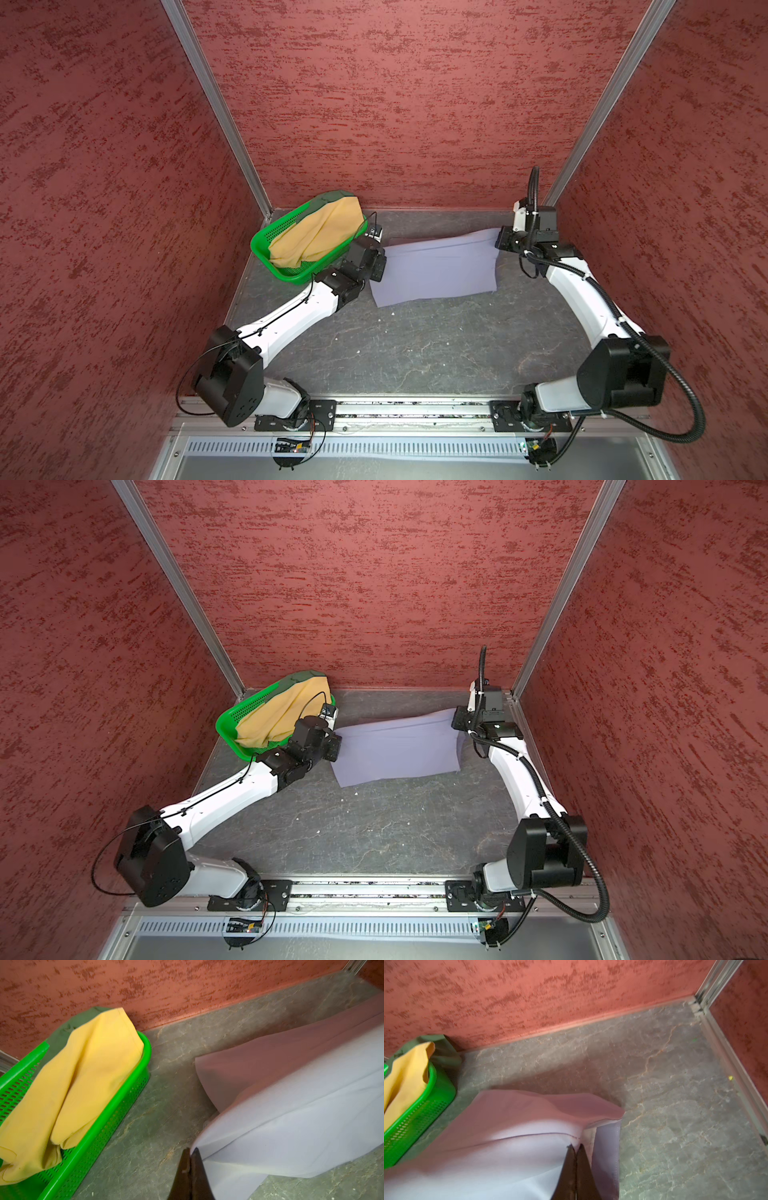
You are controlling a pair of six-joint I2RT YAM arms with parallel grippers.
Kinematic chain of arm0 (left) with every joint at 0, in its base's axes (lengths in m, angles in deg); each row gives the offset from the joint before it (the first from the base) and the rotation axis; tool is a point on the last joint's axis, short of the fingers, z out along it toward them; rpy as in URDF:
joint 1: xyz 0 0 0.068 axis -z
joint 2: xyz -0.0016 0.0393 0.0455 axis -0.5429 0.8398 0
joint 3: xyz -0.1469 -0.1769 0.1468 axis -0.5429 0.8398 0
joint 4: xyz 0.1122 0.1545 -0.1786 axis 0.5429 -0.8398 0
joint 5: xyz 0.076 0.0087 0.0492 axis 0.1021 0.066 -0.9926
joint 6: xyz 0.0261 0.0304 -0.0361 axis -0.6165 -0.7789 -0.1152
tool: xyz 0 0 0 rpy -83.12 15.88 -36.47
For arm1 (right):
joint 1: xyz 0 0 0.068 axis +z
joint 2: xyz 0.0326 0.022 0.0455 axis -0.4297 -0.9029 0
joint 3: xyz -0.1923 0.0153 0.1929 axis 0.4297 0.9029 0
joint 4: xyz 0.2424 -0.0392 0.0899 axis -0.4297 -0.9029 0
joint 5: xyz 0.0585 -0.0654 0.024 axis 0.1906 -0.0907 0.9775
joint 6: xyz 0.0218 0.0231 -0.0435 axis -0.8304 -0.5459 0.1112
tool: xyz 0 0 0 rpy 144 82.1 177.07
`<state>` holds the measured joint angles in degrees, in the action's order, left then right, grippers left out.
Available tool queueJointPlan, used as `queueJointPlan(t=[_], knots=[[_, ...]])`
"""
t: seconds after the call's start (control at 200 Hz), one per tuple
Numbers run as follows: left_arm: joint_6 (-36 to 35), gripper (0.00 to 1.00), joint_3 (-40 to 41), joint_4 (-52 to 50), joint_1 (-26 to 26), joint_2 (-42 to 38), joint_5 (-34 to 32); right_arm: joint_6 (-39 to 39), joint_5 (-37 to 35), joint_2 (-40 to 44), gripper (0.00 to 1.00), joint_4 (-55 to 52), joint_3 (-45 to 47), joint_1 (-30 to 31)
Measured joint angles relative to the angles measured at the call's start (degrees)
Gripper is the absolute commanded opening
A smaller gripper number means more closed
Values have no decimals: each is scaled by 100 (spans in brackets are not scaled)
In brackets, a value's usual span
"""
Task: Fold and stack skirts
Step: Flatten out the skirt at the center of the table.
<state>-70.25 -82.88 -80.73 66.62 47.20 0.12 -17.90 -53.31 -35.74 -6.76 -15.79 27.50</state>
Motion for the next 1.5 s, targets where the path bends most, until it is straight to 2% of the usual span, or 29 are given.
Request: queueJointPlan(t=[0.266,0.521,0.591,0.726,0.867,1.012,1.132,1.263,1.498], knots=[[111,0,173,-39,-2,708,4,-7,46,-551,0,17,354,0],[52,0,179,-35,173,756,22,-39,81,-553,0,138,501,-2],[11,0,205,-17,310,756,24,-81,101,-509,5,234,748,-2],[0,0,330,-9,542,850,48,-153,149,-496,25,291,1261,-7],[11,0,339,-9,570,1215,57,-144,168,-560,41,319,1419,-15],[9,3,337,-4,538,1423,55,52,146,-538,47,551,1410,-17],[-4,3,304,57,472,1502,70,562,164,-107,52,1130,1698,7],[-33,4,295,146,369,1519,136,1493,229,715,58,1749,2179,81],[-140,3,245,254,199,1519,286,3816,629,1071,61,2151,2549,299]])
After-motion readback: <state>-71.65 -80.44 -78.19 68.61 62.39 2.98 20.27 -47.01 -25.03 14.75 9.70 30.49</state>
